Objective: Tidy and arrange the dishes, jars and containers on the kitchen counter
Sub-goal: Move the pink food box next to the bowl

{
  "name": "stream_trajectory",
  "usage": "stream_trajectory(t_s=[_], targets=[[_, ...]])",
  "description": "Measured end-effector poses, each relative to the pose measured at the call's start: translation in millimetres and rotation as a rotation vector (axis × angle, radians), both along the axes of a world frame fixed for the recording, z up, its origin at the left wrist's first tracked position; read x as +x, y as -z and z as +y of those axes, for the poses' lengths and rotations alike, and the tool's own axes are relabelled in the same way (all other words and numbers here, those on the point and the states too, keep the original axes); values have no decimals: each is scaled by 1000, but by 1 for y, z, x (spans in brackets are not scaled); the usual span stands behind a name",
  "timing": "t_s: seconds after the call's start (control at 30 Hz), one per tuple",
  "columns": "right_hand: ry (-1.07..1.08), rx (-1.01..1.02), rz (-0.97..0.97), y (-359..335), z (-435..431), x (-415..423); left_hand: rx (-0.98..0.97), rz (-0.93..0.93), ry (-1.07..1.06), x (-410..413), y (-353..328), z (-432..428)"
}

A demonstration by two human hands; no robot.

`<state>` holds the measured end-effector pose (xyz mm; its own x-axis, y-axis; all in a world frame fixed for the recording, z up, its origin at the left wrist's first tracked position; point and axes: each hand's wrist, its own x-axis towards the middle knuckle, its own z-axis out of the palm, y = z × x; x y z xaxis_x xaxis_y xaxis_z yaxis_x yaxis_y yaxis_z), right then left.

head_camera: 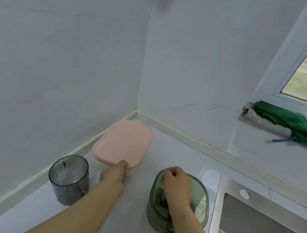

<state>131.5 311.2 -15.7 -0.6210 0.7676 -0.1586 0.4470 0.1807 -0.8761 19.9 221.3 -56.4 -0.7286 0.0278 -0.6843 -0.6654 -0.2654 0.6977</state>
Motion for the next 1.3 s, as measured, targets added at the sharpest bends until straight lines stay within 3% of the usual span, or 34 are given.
stream_trajectory(t_s=[0.3,0.7,0.87,1.13,1.3], targets=[[18,-38,4,1,1,-2,290,-214,-97,7,-18,-5],[30,-90,35,-2,3,-1,365,-266,-42,7,-29,-7],[27,-100,29,-3,2,-1,438,-246,-35,10,-30,-6],[20,-125,0,-6,-2,-6,391,-167,80,24,-41,-4],[48,-383,69,-26,0,-10,322,31,126,28,-53,-4]])
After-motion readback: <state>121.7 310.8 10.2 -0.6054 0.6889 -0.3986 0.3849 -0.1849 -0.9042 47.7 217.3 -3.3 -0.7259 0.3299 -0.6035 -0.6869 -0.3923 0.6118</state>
